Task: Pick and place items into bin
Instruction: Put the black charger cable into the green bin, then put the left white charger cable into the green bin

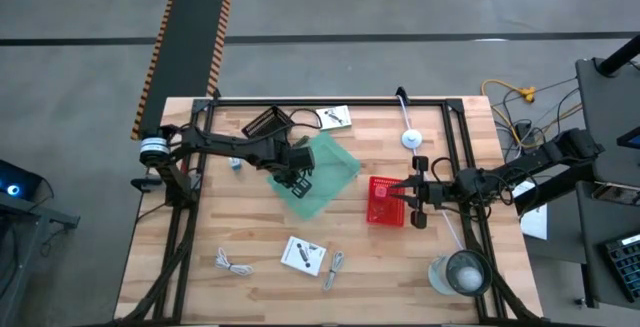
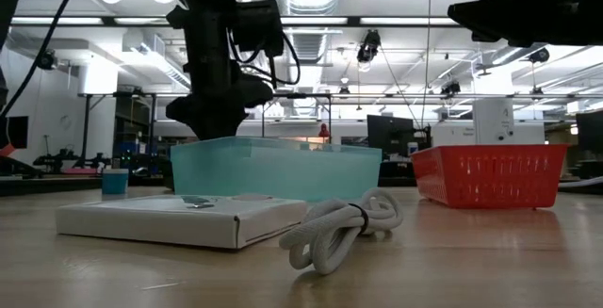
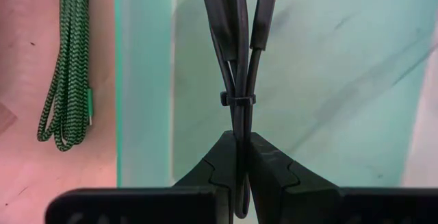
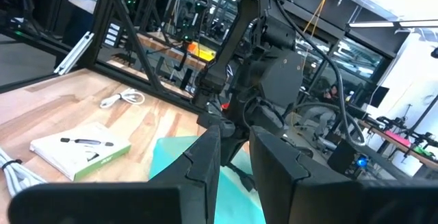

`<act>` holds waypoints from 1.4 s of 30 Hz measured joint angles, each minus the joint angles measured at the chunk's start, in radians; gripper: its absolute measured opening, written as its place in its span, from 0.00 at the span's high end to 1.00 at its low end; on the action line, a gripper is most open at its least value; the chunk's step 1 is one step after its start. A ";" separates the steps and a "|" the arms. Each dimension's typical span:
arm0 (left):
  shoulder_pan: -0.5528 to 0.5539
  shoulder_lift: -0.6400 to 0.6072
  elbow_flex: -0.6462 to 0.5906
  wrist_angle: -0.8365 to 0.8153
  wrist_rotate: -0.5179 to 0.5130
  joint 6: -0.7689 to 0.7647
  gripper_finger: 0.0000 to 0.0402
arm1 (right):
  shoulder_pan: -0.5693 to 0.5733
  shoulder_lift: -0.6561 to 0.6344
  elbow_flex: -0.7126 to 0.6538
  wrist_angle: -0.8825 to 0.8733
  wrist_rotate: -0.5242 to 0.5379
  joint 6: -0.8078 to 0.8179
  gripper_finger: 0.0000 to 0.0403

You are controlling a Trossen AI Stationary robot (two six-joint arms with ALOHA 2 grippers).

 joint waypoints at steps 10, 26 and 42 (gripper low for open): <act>0.000 0.102 0.016 0.001 0.001 0.000 0.97 | 0.000 0.000 0.000 -0.005 0.016 -0.008 0.83; 0.000 0.103 0.024 0.003 0.001 0.026 0.91 | 0.000 0.001 0.000 -0.005 0.015 -0.010 0.83; 0.005 0.081 0.046 -0.003 0.030 0.142 0.57 | 0.000 0.000 0.000 -0.005 0.015 -0.010 0.83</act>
